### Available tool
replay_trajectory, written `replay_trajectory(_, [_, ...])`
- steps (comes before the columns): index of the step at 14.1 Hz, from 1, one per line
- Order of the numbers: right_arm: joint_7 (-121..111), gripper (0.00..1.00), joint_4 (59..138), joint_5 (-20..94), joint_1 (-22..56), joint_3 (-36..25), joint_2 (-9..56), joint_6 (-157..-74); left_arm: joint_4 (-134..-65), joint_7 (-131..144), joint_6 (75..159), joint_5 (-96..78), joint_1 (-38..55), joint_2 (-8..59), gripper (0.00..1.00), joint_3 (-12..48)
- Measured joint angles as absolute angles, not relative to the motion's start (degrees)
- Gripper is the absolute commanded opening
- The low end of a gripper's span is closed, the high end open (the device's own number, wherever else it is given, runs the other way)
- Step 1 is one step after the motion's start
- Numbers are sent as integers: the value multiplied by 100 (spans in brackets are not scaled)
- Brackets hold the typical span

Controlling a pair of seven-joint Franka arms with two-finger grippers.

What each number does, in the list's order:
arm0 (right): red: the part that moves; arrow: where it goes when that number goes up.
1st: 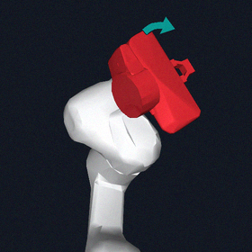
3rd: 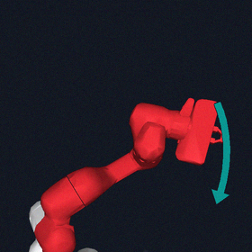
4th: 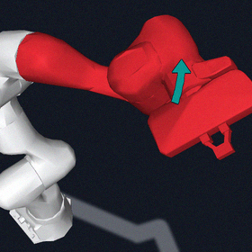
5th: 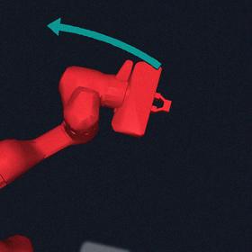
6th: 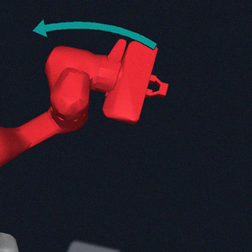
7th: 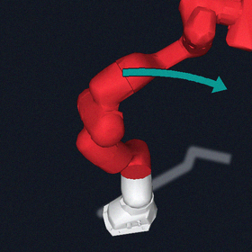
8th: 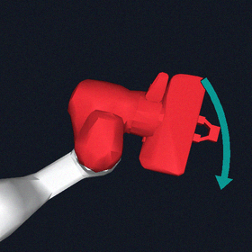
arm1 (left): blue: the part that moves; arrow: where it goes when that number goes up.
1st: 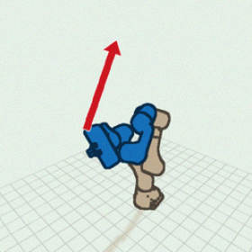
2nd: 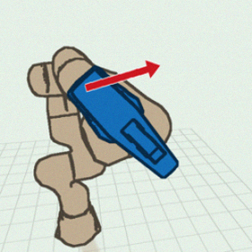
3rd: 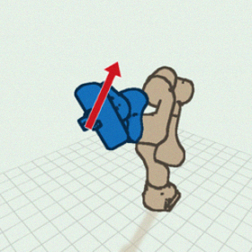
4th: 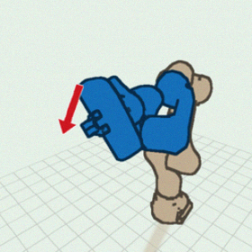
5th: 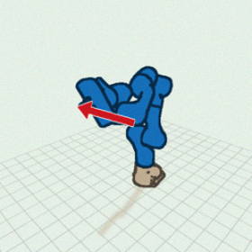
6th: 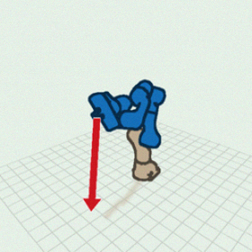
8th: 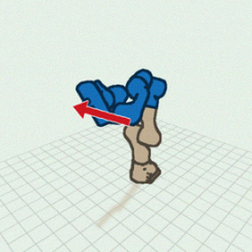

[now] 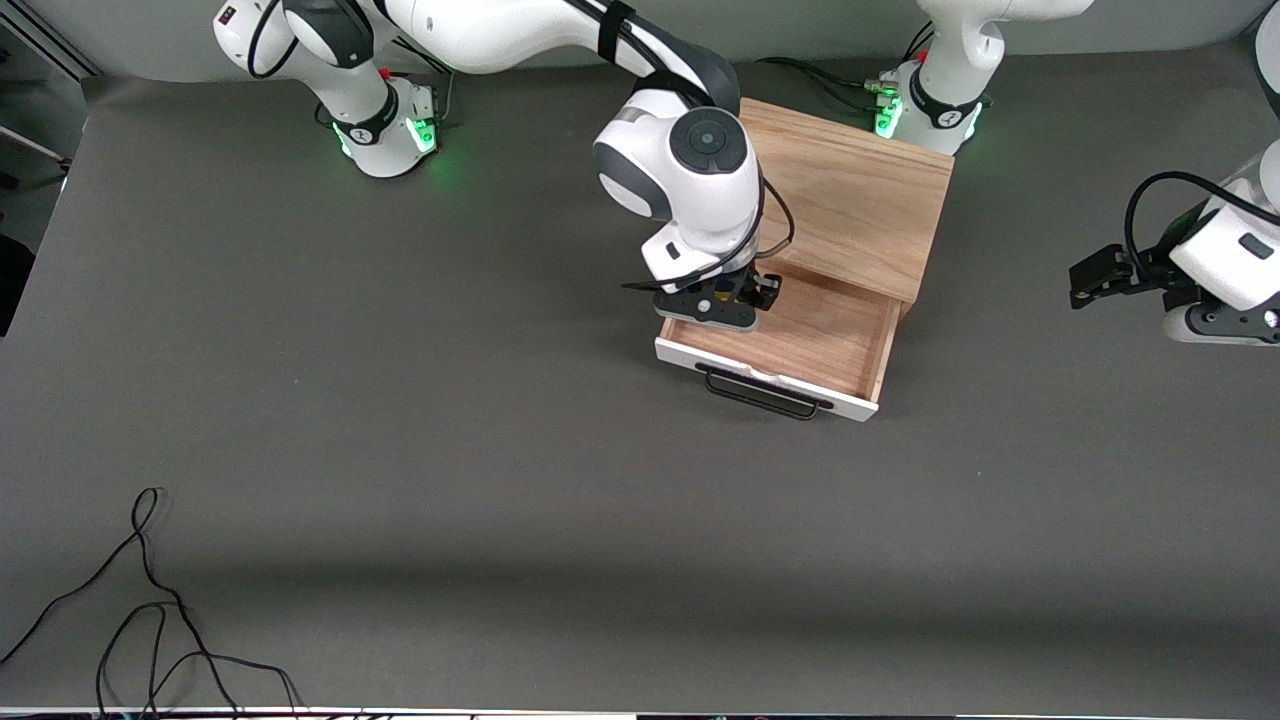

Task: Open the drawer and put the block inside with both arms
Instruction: 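Lower the cube into the drawer and open the right gripper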

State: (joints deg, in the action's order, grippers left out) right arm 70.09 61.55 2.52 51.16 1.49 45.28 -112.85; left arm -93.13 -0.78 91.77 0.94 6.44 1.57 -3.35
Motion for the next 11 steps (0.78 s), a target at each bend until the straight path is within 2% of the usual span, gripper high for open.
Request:
replay_trajectory(6, [7010,33,6156,203,5177,138,4754,-11366,-9316,-80,9172,94,646,157,100,-334])
replay_trajectory(9, [7012,42,6155,187,5223,138,4906,-11458,-9318,-90,9169,94,646,157,100,-334])
replay_trajectory(10, [7012,73,6154,186,5233,138,4924,-11470,-9318,-94,9169,94,646,157,100,-334])
replay_trajectory(11, [7013,100,6152,186,5246,138,4925,-11470,-9319,-98,9169,94,646,157,100,-334])
